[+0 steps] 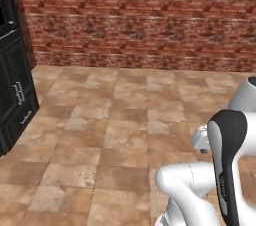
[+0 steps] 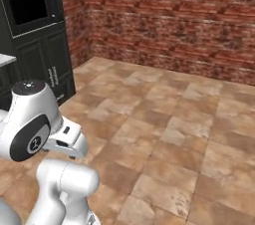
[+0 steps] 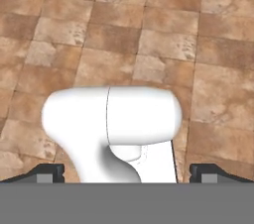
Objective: Four empty soda cans are scattered around the kitchen. Gather all the cans and cluster them next to the stove for recycling.
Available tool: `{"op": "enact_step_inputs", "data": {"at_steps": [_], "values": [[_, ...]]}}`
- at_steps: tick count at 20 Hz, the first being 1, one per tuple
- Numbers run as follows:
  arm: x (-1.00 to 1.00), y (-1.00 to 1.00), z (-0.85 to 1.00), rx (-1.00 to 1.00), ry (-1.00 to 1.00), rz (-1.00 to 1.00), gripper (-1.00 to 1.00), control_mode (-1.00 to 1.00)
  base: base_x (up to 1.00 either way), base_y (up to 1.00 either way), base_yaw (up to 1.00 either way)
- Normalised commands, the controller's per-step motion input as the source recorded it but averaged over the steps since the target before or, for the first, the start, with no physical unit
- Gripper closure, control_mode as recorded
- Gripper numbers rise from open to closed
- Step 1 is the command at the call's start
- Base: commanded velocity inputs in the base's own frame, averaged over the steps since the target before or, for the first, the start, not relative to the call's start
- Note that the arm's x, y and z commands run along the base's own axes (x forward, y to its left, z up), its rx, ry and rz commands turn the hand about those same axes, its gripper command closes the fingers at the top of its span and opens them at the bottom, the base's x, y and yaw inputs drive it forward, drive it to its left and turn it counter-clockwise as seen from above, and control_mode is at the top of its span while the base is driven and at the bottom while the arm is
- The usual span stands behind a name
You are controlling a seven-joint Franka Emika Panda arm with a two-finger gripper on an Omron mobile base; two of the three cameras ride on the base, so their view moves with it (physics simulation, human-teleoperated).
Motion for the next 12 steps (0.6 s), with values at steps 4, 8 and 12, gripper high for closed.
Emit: {"op": "enact_step_inputs", "data": {"at_steps": [4, 8, 12], "values": [[0.00, 0.00, 0.00, 0.00, 0.00, 0.00, -1.00, 1.00, 1.00, 0.02, -0.07], [0.00, 0.00, 0.00, 0.00, 0.00, 0.00, -1.00, 1.00, 1.00, 0.00, -0.10], [0.00, 0.00, 0.00, 0.00, 0.00, 0.00, -1.00, 1.00, 1.00, 0.00, -0.12]]}}
